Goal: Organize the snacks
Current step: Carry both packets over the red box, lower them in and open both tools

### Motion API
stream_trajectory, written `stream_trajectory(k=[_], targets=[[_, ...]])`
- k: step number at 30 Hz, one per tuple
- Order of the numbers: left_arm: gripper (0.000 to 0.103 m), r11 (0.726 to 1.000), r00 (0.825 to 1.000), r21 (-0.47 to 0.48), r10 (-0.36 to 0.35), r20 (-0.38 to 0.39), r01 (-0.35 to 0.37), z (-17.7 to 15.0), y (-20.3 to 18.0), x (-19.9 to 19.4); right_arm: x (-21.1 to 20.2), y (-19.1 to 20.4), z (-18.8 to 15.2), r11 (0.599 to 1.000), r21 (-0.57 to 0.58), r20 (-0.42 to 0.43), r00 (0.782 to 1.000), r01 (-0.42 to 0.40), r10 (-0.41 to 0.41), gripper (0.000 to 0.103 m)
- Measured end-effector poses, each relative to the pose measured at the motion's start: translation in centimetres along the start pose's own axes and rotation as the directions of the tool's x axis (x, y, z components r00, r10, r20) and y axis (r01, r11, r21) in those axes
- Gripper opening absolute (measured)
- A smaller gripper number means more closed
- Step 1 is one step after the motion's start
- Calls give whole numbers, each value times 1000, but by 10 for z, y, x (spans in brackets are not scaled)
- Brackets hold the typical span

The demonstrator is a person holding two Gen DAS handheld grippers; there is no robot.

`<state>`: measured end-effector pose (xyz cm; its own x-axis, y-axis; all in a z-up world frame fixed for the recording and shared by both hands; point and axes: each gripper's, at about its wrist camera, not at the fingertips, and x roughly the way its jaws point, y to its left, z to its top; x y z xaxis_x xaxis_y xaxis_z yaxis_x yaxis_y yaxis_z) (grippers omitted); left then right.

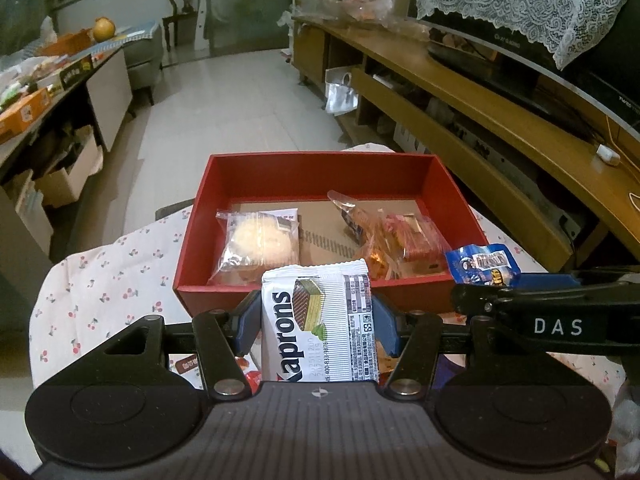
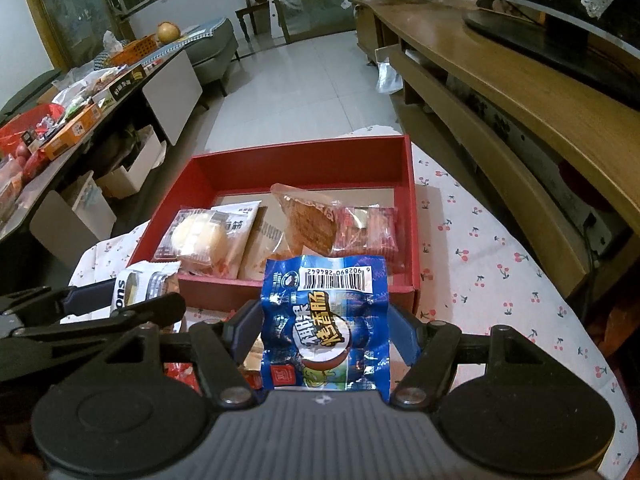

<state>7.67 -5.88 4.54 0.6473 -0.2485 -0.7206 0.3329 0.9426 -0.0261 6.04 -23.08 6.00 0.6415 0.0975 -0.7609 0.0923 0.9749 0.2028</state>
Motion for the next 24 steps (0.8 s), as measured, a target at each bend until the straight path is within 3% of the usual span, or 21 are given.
stream_trajectory(k=[24], targets=[[64,1000,999,-7,-11,-30,11,-2,-1,7,4,-2,2,1000,8,-1,1000,12,-12,74]])
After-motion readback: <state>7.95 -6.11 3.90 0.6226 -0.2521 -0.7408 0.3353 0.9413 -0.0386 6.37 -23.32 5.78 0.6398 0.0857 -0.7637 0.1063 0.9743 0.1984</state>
